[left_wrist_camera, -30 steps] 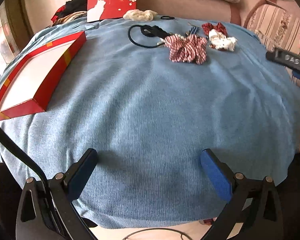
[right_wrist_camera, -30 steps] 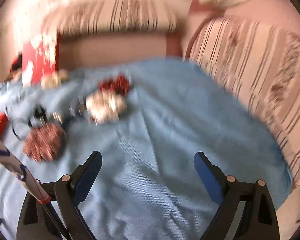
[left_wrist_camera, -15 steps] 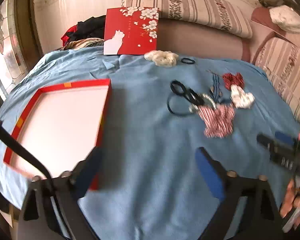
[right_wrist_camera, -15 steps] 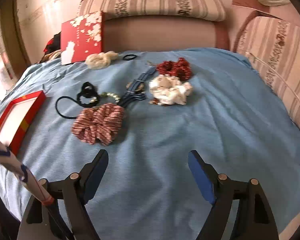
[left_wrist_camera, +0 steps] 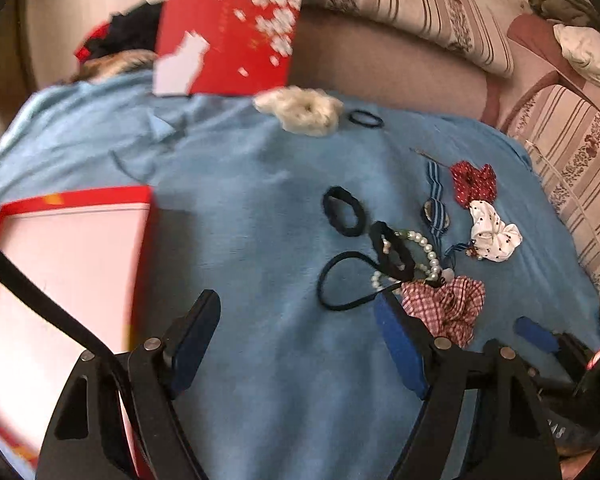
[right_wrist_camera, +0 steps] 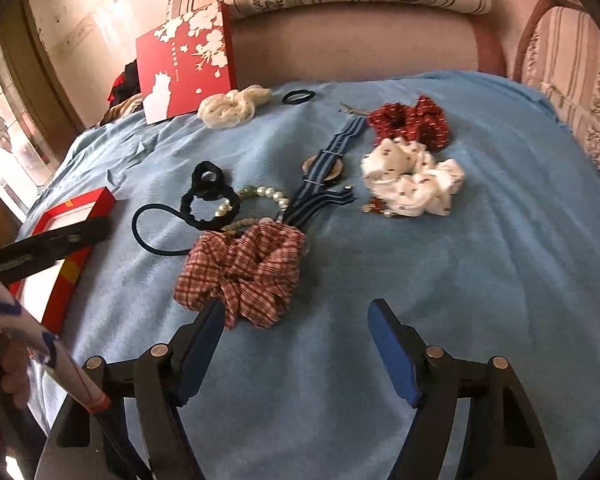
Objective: Organize jewelry
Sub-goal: 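Grasp the black cord lanyard with left gripper while right grasps red plaid scrunchie, then carry lanyard and plaid scrunchie into the red-rimmed tray and open both grippers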
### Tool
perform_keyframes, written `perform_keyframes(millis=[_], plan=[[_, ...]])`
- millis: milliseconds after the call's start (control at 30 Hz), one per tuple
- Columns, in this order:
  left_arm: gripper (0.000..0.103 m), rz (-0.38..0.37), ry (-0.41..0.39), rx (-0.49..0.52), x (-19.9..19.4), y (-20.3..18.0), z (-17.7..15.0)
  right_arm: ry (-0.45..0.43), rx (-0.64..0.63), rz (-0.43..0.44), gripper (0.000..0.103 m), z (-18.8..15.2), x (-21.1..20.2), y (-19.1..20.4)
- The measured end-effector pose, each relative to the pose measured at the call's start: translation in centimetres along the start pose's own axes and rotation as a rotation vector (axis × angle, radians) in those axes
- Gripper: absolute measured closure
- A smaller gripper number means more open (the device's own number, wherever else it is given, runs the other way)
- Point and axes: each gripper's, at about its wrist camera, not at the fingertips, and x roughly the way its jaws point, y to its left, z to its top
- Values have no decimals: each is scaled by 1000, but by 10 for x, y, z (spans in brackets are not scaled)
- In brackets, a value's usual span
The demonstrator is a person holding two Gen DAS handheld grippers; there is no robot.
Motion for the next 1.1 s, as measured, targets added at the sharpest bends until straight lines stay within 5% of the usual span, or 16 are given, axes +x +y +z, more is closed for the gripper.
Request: perform_keyframes(millis=[300,333,367,433,600,1100], plan=[[26,-115,106,-17,55,-6,17,31,24,58,25,8,32,8],[40,-126,119,-20,58,-8,17,38,33,63,30,8,35,8],[69,-136,139,-25,61,-10,15,44,39,69,34,9,37,7],[101,-161,189,-41,66,-12,11,67,56,102,62,9,42,8],[100,-162,163,-77,37,-9,1,64,50,143,89,7,30,11],[100,-141,-30,-53,-124,20,-26,-17,-36,168,92,-19,-51,35]])
